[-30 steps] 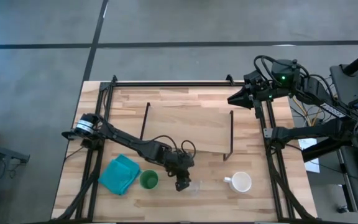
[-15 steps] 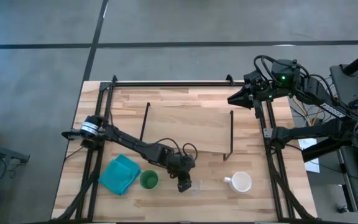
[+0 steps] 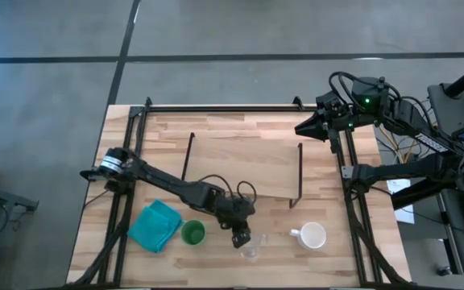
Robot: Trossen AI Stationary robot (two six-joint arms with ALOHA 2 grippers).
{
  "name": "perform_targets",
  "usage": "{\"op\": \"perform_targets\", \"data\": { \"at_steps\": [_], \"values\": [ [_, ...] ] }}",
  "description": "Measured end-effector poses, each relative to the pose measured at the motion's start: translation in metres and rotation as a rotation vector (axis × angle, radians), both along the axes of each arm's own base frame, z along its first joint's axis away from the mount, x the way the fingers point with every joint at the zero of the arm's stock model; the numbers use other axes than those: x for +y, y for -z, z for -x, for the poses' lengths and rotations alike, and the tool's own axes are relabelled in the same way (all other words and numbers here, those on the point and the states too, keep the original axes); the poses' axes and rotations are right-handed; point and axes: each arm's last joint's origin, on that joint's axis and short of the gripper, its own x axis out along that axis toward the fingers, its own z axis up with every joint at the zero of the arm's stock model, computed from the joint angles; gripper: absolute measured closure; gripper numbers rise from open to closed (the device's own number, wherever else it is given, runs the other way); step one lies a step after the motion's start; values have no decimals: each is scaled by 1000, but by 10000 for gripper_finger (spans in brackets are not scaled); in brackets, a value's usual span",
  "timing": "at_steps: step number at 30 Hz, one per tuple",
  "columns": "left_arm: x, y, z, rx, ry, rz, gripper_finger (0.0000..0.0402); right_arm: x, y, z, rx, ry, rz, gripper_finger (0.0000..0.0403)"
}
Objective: Stack small to large cups/mugs on shelf
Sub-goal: Put the transparent cup on the shelf
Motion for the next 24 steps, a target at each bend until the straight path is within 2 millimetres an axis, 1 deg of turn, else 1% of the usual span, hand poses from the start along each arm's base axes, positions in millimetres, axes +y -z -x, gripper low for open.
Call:
{"op": "perform_targets", "data": {
  "at_steps": [2, 5, 7, 9, 12, 15, 19, 21, 24],
  "values": [
    [3, -24, 3, -33, 0, -15, 401, 0, 0, 0, 0, 0, 2, 335],
    [15, -60, 15, -38, -8, -97, 401, 0, 0, 0, 1, 0, 1, 335],
    [28, -86, 26, -34, -56, -193, 401, 0, 0, 0, 0, 0, 1, 335],
    [44, -111, 43, -14, -114, -313, 401, 0, 0, 0, 1, 0, 1, 335],
    [69, -140, 65, 20, -222, -457, 401, 0, 0, 0, 2, 1, -1, 335],
    [94, -153, 83, 74, -315, -507, 401, 0, 1, 0, 4, 1, -3, 335],
    [122, -155, 106, 207, -428, -559, 401, 0, 1, 0, 4, 1, -4, 335],
    [132, -151, 112, 267, -456, -588, 401, 0, 1, 0, 5, 1, -4, 335],
    [140, -146, 111, 292, -480, -589, 401, 0, 1, 0, 7, 1, -5, 335]
  ]
}}
